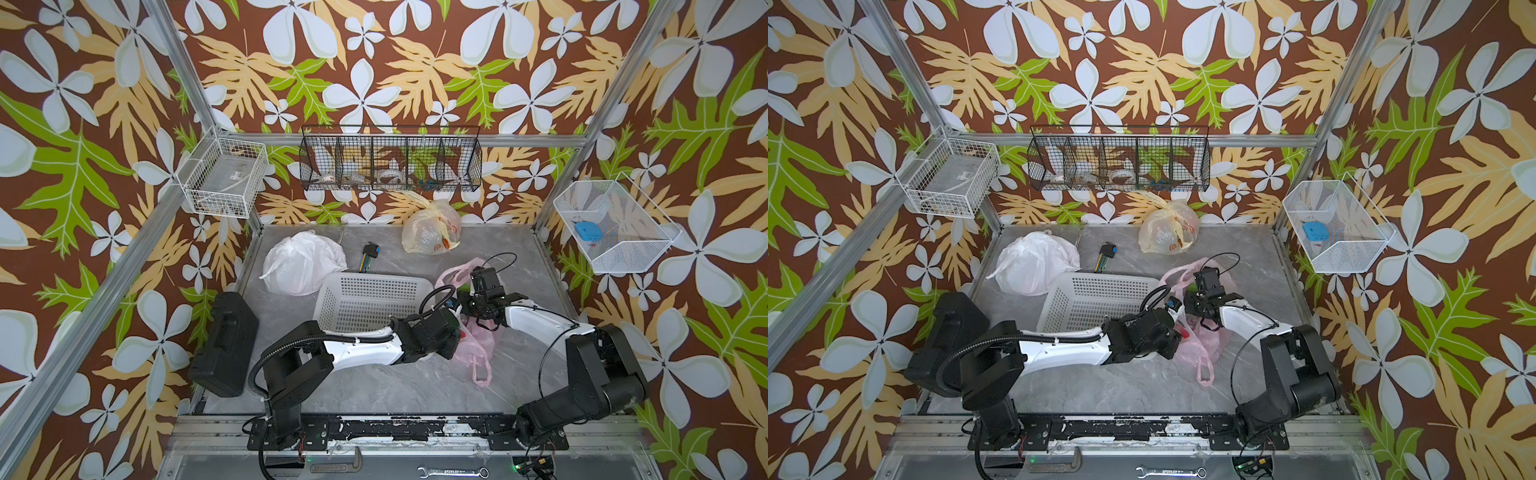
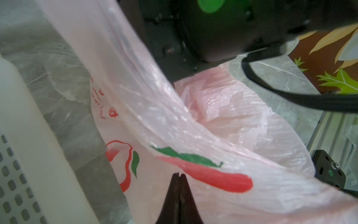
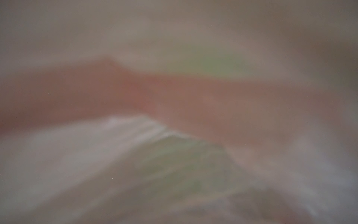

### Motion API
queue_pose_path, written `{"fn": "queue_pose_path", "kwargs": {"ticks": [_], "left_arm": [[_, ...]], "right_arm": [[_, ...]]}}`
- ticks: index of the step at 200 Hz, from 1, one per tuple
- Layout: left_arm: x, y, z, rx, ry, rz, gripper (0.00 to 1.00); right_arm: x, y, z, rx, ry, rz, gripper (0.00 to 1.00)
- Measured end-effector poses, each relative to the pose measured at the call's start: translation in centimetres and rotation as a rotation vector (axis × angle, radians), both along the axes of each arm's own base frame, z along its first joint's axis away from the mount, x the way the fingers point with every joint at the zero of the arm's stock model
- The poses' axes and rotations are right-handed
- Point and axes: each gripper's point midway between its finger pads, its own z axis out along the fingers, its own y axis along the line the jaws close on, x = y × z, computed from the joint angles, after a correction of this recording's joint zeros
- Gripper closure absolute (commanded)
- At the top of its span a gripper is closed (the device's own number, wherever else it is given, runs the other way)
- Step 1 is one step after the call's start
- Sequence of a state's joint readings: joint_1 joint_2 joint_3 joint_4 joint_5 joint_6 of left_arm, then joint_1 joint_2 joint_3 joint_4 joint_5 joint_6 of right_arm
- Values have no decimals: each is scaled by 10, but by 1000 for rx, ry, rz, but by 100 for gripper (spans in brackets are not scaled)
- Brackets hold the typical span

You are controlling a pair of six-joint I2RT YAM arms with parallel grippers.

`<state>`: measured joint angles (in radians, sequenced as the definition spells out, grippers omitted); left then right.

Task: Untie the knot of a plastic bag & take out the apple
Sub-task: Pick up the apple from the plastic bag.

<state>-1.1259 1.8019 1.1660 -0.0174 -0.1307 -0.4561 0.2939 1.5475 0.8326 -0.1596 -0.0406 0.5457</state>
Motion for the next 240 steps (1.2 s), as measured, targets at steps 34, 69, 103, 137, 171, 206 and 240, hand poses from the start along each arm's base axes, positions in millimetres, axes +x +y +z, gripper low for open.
{"fn": "queue_pose_path", "kwargs": {"ticks": [34,69,103,137,171,206,240], "left_arm": [[0,0,0,1,5,4,100],[0,0,1,-2,10,9,100],[0,3,14,-24,0,29,97],[-3,8,38,-83,-19,42,83],[-10,6,66,-145,-58,34,74],[-17,20,79,-192,-79,42,72],[-20,41,82,-206,-93,75,69]], "right_arm": [[12,8,-14,18,-10,20,36],[18,9,-12,10,-29,33,59],[3,-5,19,-63,-11,32,64],[-11,-18,65,-116,-59,42,64],[-38,-30,85,-148,-62,44,64],[-64,-43,105,-168,-73,27,65],[-80,-38,149,-134,-162,28,69]]}}
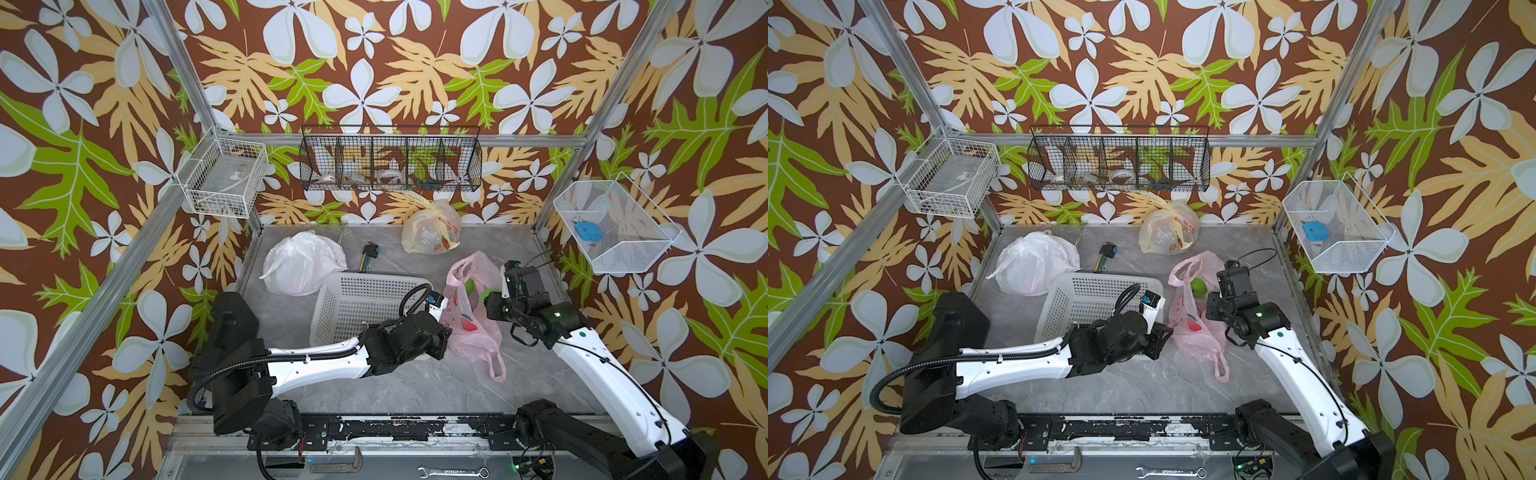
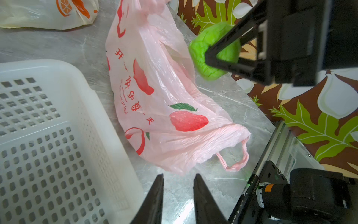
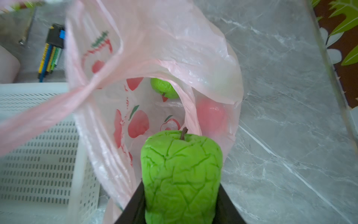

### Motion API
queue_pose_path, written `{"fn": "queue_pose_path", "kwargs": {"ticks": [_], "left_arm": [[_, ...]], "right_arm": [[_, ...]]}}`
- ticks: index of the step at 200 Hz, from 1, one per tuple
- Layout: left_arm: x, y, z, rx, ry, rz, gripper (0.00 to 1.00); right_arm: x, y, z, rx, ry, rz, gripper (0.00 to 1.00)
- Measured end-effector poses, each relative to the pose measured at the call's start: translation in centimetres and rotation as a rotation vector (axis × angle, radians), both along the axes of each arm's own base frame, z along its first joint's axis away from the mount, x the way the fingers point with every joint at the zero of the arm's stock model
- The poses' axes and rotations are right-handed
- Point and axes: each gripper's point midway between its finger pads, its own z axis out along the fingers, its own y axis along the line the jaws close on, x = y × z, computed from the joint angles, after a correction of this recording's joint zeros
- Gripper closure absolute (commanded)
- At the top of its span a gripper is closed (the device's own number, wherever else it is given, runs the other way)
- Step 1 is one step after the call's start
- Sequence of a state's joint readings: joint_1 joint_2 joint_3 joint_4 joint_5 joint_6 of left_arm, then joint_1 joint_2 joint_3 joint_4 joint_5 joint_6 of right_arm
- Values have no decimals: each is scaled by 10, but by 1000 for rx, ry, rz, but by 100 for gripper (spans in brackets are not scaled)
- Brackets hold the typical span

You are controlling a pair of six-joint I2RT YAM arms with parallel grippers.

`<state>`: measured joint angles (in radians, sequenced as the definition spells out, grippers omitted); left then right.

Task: Untie the knot of a plastic bag & take out the apple
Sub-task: Pick up the apple from the plastic bag, then place the apple in the basket.

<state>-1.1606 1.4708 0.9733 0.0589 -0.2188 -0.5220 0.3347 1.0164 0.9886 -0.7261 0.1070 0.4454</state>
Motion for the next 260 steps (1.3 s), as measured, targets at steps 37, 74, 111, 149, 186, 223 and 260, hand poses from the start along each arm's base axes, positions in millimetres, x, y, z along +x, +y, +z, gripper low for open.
{"fn": "queue_pose_path", "kwargs": {"ticks": [37,74,111,149,186,223,260], "left_arm": [[0,32,8,-10,-39,71,66],[1,71,8,-22,-73,164,61],[-1,98,-3,-27,-70,228,59],[-2,105,-11,-17,-54,250,57],[2,97,-10,-3,-50,250,52],[9,72,3,3,-56,220,48],[8,18,23,-7,-56,128,51]], "right_arm": [[-17,63,42,59,-70,165,68],[-16,132,10,87,16,300,67],[7,177,-30,111,107,354,54],[21,203,-31,164,100,399,38],[26,211,-12,183,59,437,35],[20,187,27,188,-36,424,35],[9,105,51,177,-132,255,52]]}}
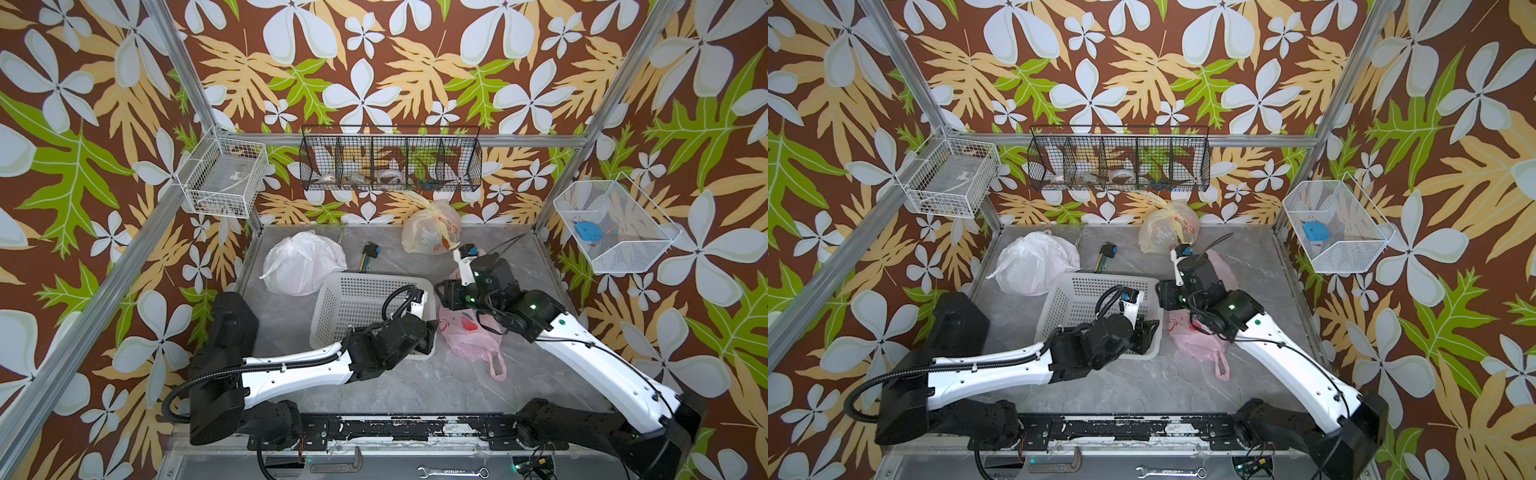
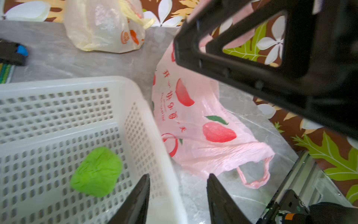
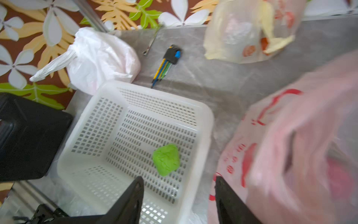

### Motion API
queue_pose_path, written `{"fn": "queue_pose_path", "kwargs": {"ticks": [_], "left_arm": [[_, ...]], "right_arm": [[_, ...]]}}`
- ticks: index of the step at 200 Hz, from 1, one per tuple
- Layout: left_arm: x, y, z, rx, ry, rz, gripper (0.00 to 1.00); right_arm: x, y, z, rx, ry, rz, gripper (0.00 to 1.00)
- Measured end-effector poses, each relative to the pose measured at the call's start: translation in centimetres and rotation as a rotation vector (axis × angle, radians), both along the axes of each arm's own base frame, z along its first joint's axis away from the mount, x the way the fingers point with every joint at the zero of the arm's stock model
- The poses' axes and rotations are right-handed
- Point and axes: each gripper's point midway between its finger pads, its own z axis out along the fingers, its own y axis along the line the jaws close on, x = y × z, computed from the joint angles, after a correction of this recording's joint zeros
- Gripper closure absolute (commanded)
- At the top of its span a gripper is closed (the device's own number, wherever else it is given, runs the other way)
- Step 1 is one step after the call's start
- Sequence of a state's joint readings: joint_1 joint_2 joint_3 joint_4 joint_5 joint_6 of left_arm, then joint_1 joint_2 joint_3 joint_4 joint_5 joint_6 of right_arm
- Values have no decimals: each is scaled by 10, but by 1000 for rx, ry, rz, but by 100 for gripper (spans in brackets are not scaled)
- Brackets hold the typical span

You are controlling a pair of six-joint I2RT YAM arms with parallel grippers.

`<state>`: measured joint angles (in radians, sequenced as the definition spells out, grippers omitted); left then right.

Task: Untie the knot of a plastic bag & take out the apple
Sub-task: Place the apple in the basket, then adjust the plastic bag at the center of the board.

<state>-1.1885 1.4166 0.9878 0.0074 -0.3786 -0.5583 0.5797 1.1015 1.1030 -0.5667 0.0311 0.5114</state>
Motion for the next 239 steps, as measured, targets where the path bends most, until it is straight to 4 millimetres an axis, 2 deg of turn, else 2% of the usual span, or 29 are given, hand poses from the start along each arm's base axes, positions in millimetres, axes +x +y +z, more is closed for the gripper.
{"fn": "queue_pose_path", "kwargs": {"ticks": [15,37,64,79,97,109,132,153,180,213,228,239], "left_arm": [[-10,-34,8,-10,0,-66,49],[-19,-77,5,-10,11,-127,45],[-13,-113,-21,38,44,-141,38],[-3,-122,-38,86,58,-101,36],[2,-124,-63,159,79,-83,36],[-1,-120,-80,204,99,-86,41],[-11,-105,-108,251,132,-107,55],[-23,-87,-135,276,180,-115,68],[-30,-79,-151,271,220,-116,83],[-35,-74,-154,225,249,-112,99],[-34,-75,-150,197,259,-116,100],[-31,-76,-146,174,263,-119,100]], "right_arm": [[-11,-36,0,-16,-17,-93,58],[-30,-63,-1,-34,-34,-153,57],[-39,-79,-22,-71,6,-205,49],[-42,-89,-40,-114,39,-242,45],[-43,-98,-66,-152,89,-277,46],[-43,-101,-89,-159,139,-283,49],[-45,-98,-128,-142,225,-263,52],[-46,-91,-155,-126,276,-242,52],[-51,-88,-189,-127,352,-242,57],[-56,-94,-202,-150,365,-259,76],[-58,-97,-202,-150,351,-269,86],[-58,-99,-198,-148,336,-275,88]]}}
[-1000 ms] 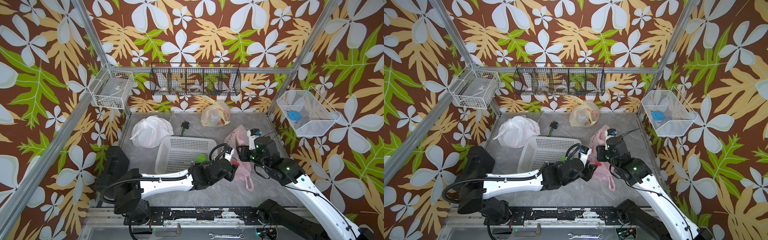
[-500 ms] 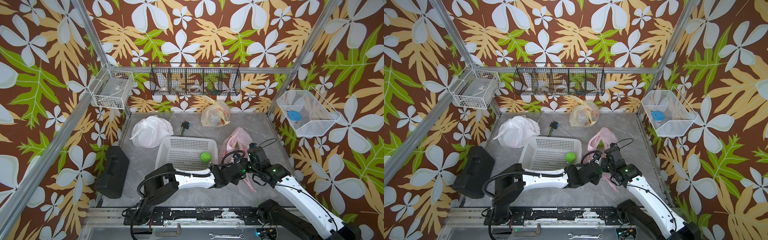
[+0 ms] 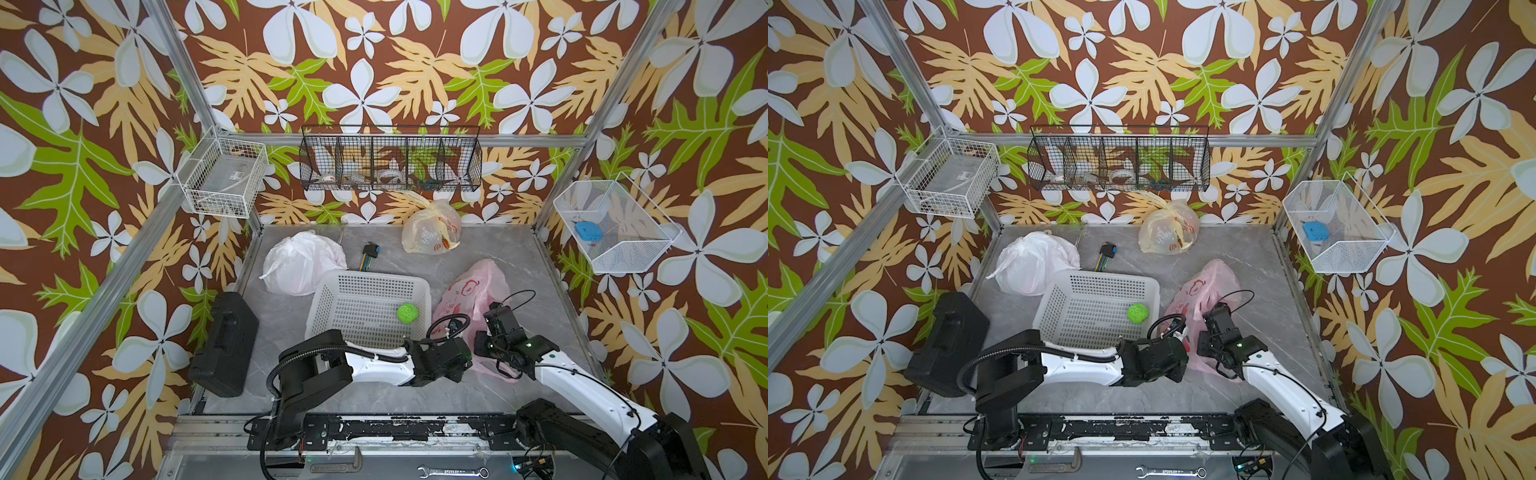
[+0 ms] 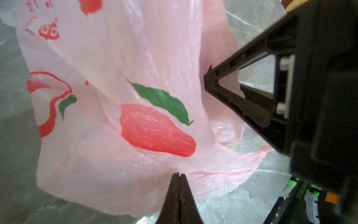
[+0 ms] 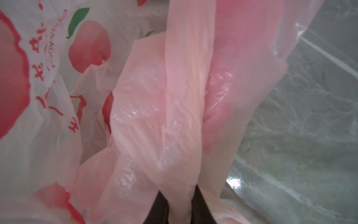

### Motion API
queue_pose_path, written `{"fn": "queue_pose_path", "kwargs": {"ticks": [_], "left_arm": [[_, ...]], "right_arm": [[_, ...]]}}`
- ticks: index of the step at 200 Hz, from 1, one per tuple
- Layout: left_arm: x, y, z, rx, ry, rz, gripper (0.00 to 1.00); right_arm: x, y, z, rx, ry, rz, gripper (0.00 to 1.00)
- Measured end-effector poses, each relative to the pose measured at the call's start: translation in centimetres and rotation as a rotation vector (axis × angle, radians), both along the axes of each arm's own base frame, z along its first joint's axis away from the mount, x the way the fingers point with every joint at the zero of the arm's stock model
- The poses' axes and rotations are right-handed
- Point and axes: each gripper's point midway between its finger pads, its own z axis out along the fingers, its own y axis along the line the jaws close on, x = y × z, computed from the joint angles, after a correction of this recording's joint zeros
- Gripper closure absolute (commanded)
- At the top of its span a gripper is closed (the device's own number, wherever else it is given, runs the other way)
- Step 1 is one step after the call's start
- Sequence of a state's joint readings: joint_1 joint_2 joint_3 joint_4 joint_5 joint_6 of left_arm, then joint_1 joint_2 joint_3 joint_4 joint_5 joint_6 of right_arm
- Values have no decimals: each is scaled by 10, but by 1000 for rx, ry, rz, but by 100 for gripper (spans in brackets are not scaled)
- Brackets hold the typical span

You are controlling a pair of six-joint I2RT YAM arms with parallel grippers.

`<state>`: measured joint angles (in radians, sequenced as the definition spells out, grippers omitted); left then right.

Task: Untie the knot of a plastic bag & take out the apple
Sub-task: Adjust the plastic bag at the center of the board.

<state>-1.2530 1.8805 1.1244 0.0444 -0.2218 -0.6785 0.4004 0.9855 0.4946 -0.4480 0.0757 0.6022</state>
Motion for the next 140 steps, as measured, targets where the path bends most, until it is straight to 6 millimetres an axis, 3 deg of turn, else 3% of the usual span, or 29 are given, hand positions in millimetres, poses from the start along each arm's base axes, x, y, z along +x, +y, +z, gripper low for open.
{"fn": "queue_pose_path", "kwargs": {"ticks": [14,22,49,67,100,110,129,140], "left_arm": [[1,-2,5,-26,8,-7,100],[2,-2,9,-38,8,-8,95],[1,-6,29,-90,3,-20,67],[2,-9,43,-123,-8,-21,53],[13,-19,66,-158,-48,7,32],[19,-25,69,-160,-62,20,31],[32,-33,57,-128,-70,48,29],[39,-35,46,-86,-74,67,29]], "right_arm": [[1,0,7,11,-28,-6,84],[2,0,13,23,-44,-14,78],[10,0,32,54,-94,-33,38],[17,-6,37,75,-92,-63,29],[30,-14,33,98,-66,-94,24],[35,-12,32,110,-60,-93,24],[45,-11,28,109,-51,-88,27],[48,-9,22,104,-39,-73,35]]}}
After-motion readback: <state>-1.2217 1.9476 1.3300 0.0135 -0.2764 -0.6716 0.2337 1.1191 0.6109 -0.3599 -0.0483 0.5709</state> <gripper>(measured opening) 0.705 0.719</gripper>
